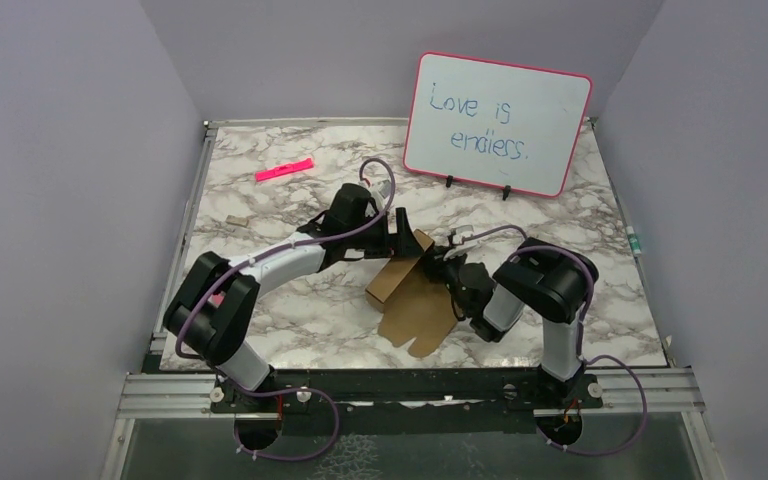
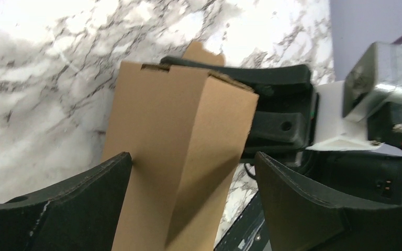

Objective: Fold the paper box

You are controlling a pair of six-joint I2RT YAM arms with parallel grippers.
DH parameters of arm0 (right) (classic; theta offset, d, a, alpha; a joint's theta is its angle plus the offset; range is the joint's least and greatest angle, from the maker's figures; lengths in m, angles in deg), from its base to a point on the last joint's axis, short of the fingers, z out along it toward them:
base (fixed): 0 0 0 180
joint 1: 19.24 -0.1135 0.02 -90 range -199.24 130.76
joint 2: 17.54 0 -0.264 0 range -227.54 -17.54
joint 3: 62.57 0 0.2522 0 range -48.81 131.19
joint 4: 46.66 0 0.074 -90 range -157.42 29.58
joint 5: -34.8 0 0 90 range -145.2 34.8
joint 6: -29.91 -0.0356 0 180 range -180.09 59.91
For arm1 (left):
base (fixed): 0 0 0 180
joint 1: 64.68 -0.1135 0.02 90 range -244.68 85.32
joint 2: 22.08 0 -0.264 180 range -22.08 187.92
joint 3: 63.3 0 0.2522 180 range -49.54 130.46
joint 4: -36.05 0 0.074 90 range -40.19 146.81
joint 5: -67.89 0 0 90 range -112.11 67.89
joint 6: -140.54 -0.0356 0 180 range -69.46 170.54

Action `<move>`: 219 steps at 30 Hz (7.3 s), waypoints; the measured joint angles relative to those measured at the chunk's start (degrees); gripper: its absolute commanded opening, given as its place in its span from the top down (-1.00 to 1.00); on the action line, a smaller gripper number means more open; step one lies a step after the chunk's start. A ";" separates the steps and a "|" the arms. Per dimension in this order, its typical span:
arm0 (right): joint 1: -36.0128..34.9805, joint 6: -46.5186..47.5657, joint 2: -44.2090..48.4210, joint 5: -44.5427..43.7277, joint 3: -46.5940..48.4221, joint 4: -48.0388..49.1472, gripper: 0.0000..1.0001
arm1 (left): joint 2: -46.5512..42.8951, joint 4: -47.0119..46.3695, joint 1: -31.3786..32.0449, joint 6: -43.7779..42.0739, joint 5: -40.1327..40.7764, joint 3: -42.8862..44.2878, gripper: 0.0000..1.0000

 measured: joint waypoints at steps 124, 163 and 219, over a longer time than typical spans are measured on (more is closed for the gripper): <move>0.04 -8.55 66.40 8.66 18.80 -102.16 -0.77 | -13.00 0.74 3.04 14.84 27.15 -22.49 -0.15; -1.97 2.38 24.48 18.08 58.51 -131.16 0.31 | -32.24 31.50 -3.78 -24.59 37.92 4.20 -0.98; -1.31 37.99 24.98 28.83 62.42 -137.04 -0.39 | -40.59 30.80 -9.86 -32.83 34.36 -3.30 -0.98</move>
